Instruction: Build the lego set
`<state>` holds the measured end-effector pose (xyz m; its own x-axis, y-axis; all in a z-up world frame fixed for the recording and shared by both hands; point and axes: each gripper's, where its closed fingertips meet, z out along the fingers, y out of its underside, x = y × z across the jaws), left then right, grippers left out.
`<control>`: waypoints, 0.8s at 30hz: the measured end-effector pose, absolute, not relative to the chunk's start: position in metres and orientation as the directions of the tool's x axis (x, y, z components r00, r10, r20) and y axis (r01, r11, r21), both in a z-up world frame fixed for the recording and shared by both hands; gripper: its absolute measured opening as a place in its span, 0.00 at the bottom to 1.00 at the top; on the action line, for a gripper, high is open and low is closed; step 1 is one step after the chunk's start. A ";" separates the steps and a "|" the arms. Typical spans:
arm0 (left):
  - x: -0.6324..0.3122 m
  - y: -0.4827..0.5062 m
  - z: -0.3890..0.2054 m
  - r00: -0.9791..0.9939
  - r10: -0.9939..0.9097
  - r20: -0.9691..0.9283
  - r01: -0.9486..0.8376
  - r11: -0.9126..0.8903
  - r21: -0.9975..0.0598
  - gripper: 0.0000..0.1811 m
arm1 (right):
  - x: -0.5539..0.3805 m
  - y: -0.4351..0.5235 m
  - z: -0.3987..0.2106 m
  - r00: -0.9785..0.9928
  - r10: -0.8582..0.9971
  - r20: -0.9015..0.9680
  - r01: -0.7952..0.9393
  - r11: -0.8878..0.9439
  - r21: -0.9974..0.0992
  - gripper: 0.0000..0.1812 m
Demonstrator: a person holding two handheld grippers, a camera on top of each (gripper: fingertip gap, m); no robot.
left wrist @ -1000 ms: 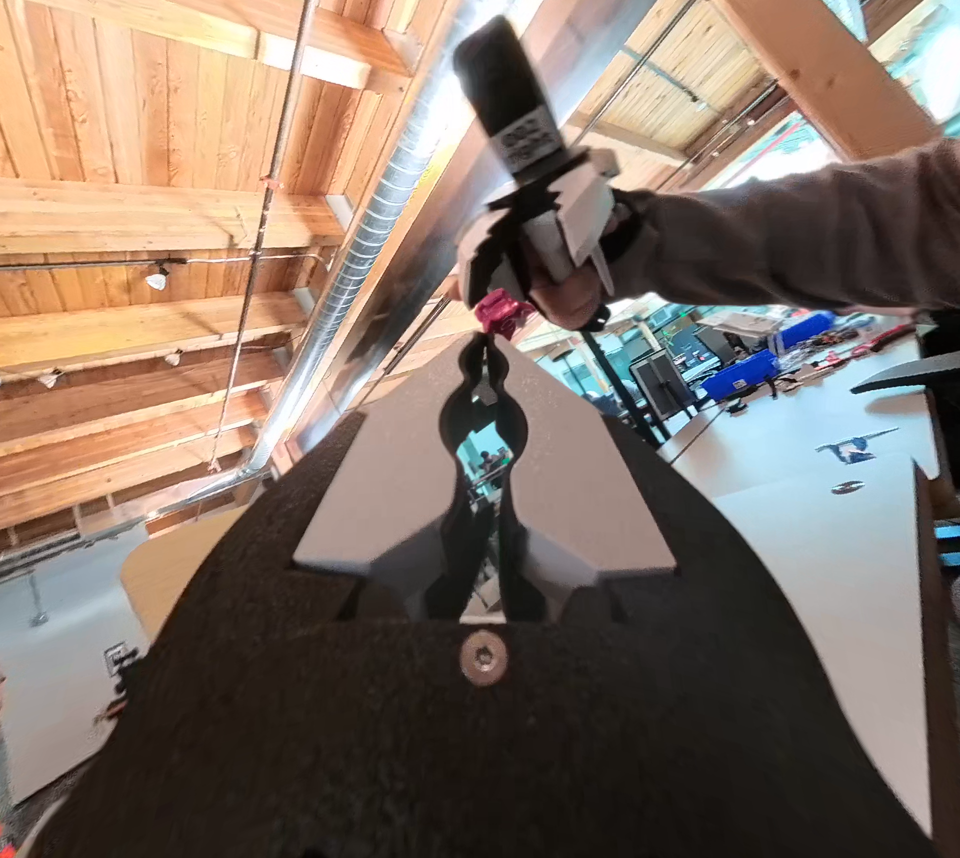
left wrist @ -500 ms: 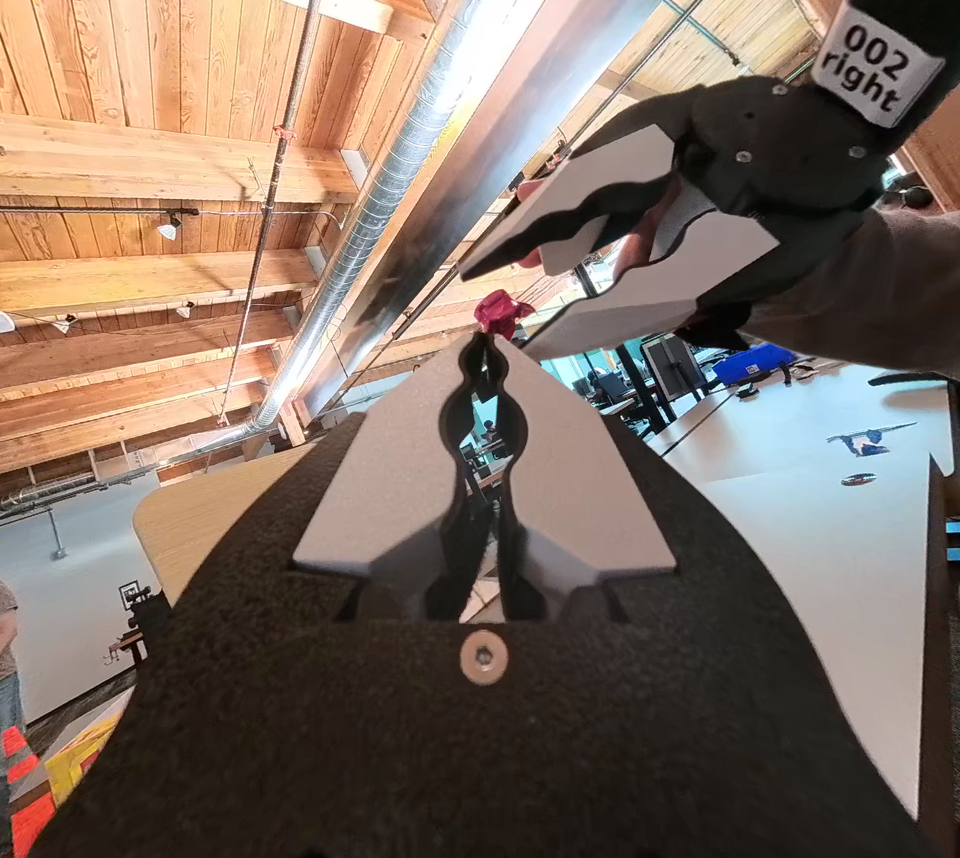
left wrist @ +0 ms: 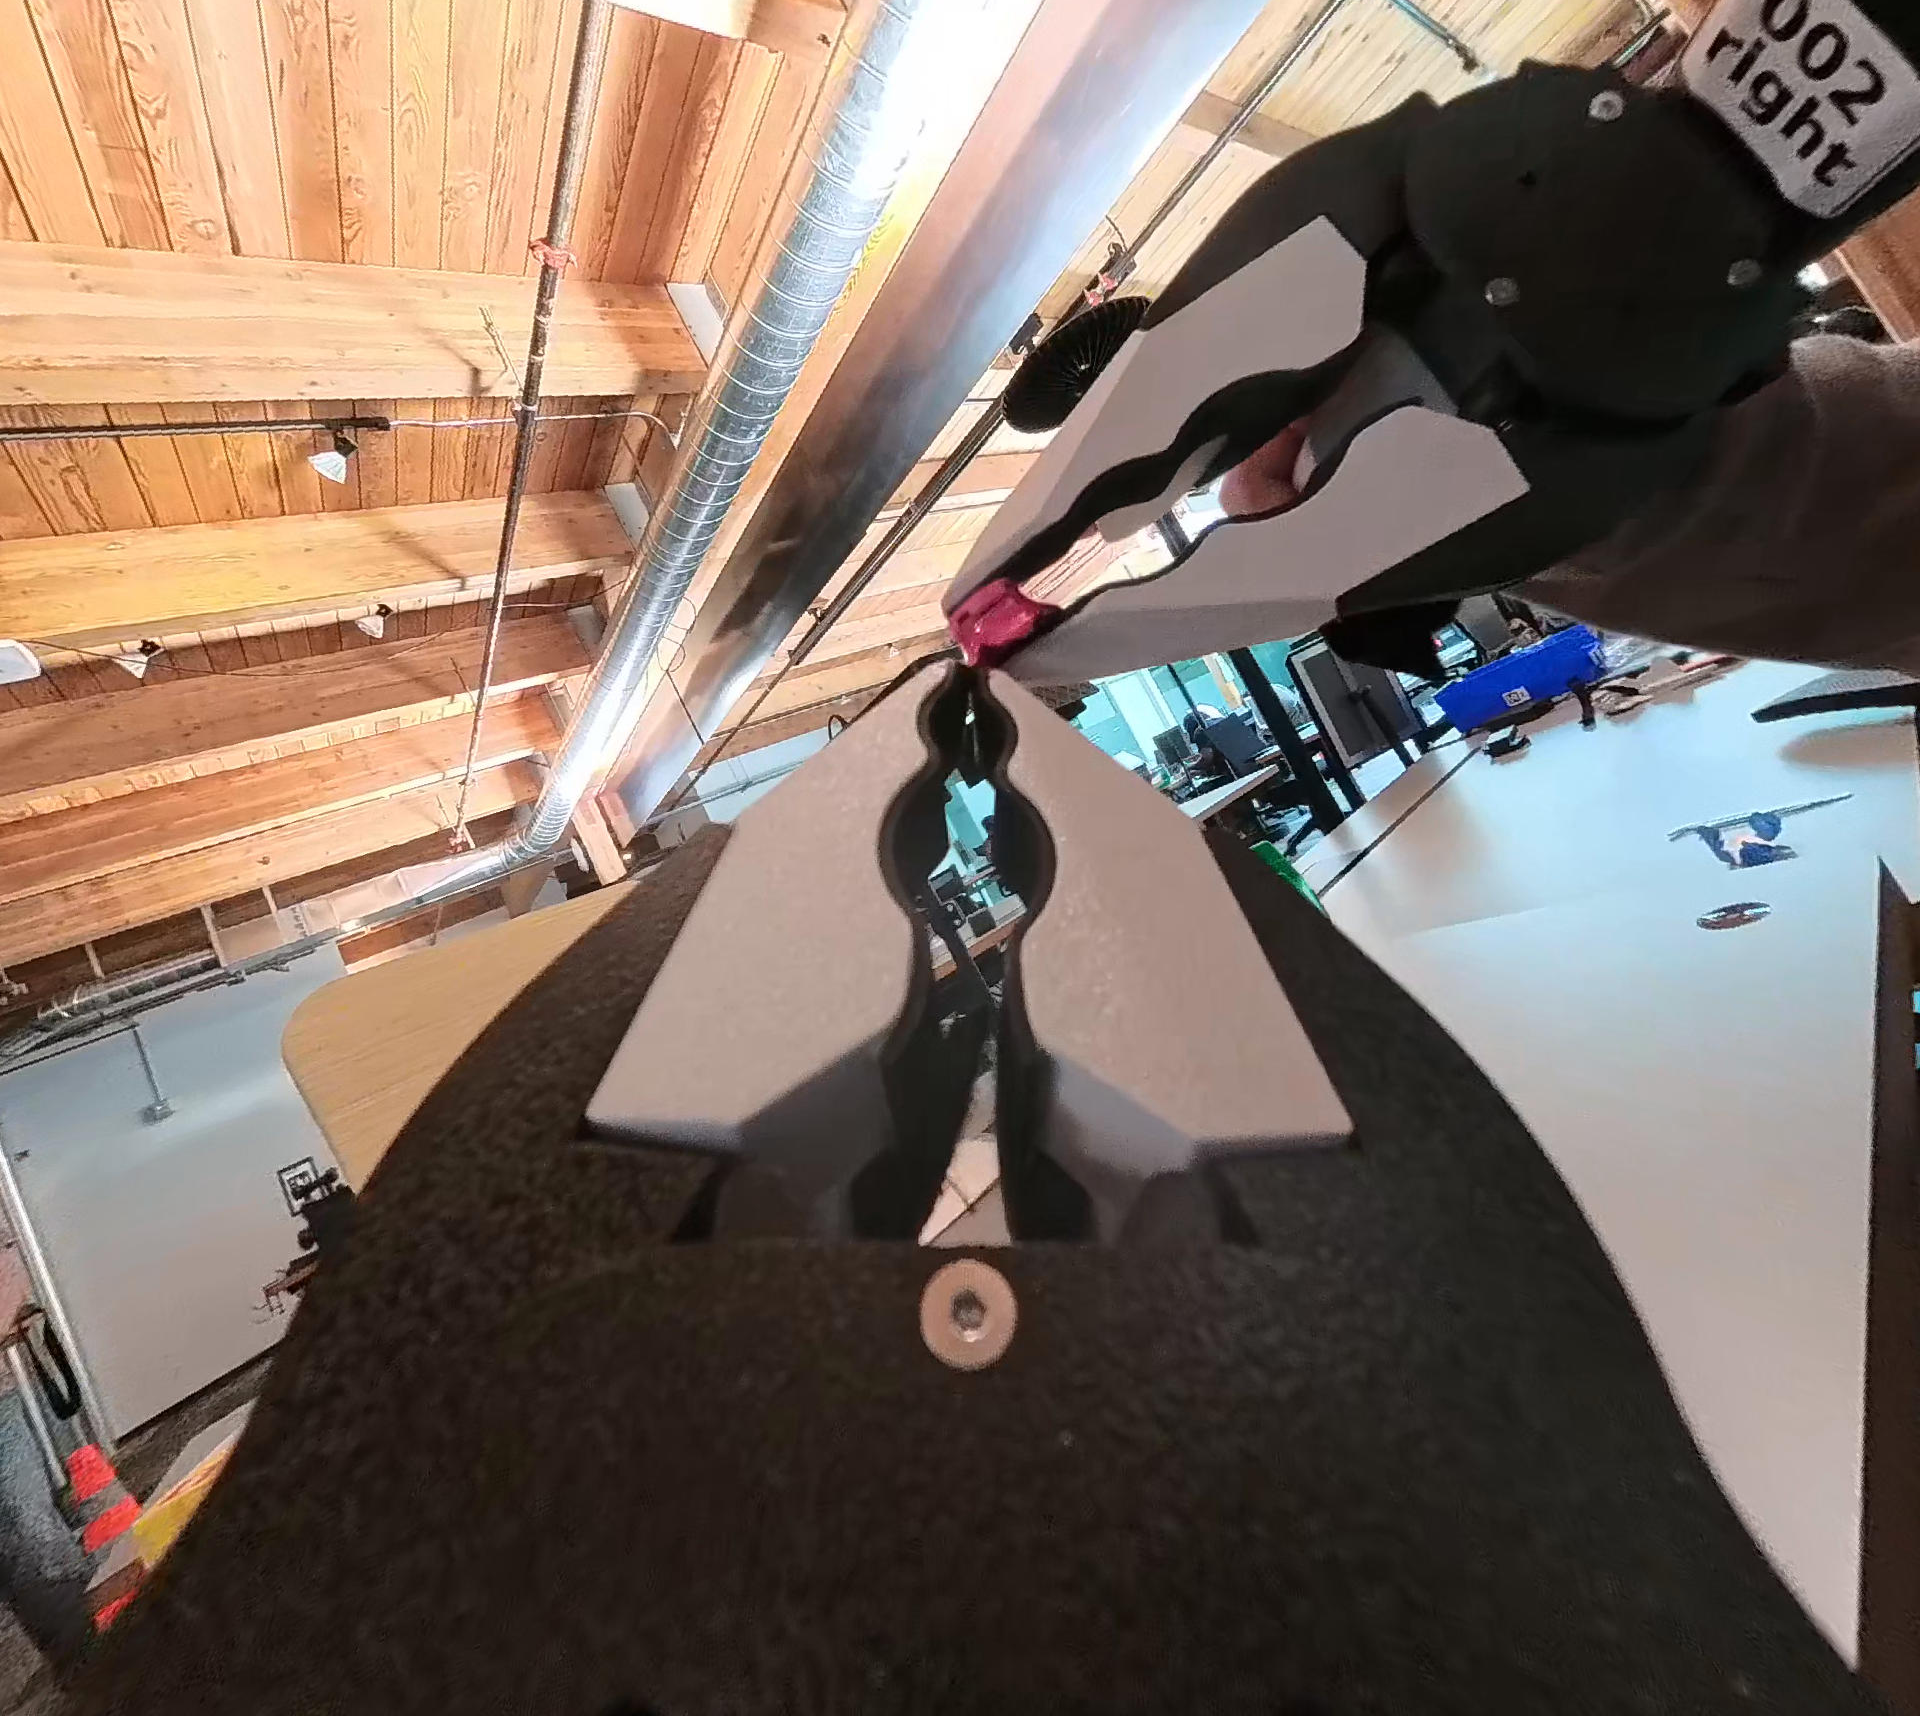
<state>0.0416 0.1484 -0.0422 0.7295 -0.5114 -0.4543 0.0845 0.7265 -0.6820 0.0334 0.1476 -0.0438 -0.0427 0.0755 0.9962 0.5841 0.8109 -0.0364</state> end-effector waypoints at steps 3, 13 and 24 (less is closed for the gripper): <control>0.045 0.150 -0.045 0.725 -0.497 -0.476 0.050 0.728 -0.684 0.00 | 0.036 0.148 -0.047 -0.101 0.026 0.995 0.590 0.807 0.038 0.05; 0.053 0.160 -0.056 0.717 -0.504 -0.482 0.012 0.701 -0.713 0.00 | 0.045 0.159 -0.057 -0.124 0.106 0.987 0.614 0.789 -0.007 0.05; 0.032 0.198 -0.074 0.787 -0.488 -0.376 0.009 0.619 -0.785 0.00 | 0.091 0.210 -0.057 0.366 0.234 0.901 0.465 0.792 -0.395 0.27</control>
